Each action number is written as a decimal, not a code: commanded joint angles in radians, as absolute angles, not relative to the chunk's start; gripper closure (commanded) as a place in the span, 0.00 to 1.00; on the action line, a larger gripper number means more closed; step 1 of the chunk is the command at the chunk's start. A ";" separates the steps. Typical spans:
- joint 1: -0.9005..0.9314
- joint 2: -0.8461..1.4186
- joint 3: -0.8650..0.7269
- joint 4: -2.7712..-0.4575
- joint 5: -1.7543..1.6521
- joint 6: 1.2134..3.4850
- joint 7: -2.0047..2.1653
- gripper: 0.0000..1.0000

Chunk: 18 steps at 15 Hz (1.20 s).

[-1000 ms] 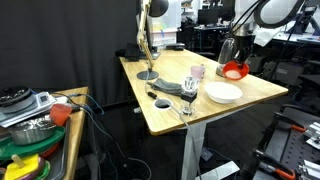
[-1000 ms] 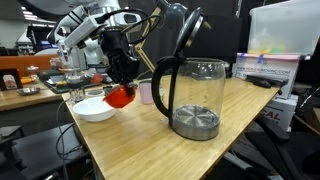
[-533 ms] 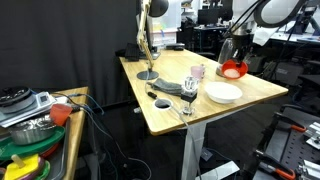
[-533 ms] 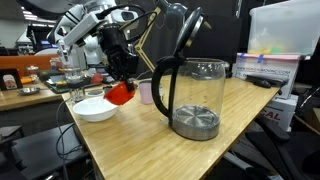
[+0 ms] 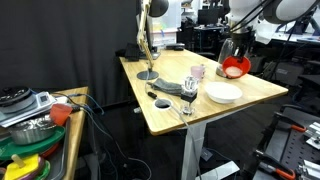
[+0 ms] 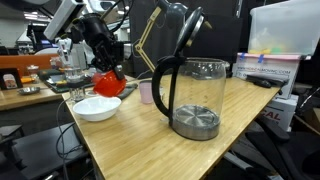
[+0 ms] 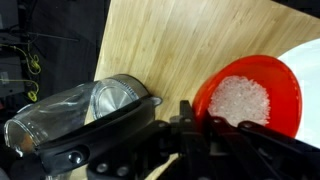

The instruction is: Pour some rice from the orange bowl into the white bowl

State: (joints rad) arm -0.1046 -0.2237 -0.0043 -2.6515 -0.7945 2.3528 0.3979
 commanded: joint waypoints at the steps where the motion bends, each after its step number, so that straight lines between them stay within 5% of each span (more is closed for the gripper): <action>1: -0.088 -0.269 0.032 -2.685 -0.840 2.320 0.441 0.98; 18: 0.003 -0.159 0.096 -2.684 -1.325 2.268 1.005 0.98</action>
